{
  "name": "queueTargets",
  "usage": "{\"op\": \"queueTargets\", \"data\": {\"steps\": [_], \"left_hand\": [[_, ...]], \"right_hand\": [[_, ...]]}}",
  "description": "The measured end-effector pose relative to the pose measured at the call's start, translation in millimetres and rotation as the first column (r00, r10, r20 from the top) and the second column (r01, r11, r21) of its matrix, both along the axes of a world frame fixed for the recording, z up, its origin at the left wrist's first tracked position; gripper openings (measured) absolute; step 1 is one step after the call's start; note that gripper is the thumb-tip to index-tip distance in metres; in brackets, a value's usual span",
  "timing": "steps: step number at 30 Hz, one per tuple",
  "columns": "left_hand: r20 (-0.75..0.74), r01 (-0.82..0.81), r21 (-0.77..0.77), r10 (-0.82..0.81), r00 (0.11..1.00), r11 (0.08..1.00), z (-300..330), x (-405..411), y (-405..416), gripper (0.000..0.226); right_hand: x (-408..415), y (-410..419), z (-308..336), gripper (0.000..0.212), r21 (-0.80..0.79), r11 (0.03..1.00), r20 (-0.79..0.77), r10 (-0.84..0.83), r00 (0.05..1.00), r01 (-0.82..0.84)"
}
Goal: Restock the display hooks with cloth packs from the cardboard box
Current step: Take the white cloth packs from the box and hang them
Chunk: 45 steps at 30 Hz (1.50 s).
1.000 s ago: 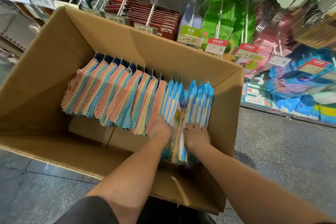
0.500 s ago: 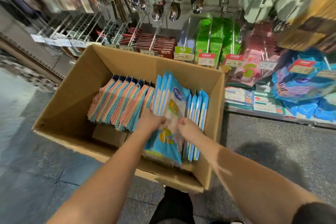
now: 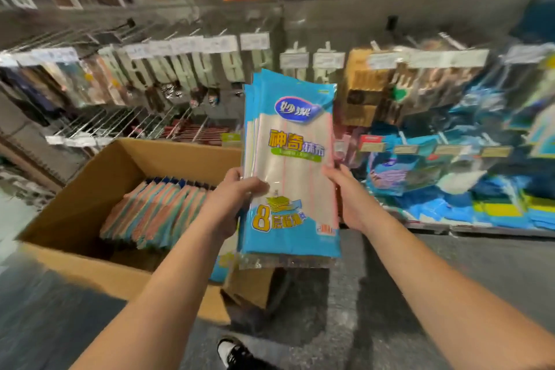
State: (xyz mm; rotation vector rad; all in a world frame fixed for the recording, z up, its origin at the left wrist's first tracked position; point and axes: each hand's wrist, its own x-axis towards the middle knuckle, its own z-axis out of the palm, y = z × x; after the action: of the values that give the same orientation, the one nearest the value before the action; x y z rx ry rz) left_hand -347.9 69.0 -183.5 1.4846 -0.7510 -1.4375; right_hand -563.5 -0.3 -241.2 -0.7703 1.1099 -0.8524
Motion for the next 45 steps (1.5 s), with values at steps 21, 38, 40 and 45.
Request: {"op": "queueTargets", "data": {"steps": [21,38,40,45], "left_hand": [[-0.248,0.618,-0.252,-0.667,0.702,0.744,53.5,-450.8,-106.5,0.054],[-0.236,0.641,-0.487,-0.796,0.558,0.594,83.9,-729.2,-335.5,0.053],[-0.213,0.633,-0.501,-0.794,0.570,0.589,89.5,-745.3,-350.0,0.057],[-0.166,0.621,-0.530,-0.788,0.592,0.578,101.3,-778.5,-374.2,0.054]], "right_hand": [[-431.6,40.2,110.9,0.021,-0.282,0.722,0.043,-0.649,0.760,0.632],[-679.4,-142.3,171.8,0.034,-0.409,0.525,0.067,-0.798,0.599,0.746],[-699.5,-155.8,187.2,0.018,-0.543,0.455,0.008,-0.838,0.546,0.706],[-758.5,-197.3,246.1,0.026,-0.705,0.322,0.009,-0.887,0.462,0.632]]}}
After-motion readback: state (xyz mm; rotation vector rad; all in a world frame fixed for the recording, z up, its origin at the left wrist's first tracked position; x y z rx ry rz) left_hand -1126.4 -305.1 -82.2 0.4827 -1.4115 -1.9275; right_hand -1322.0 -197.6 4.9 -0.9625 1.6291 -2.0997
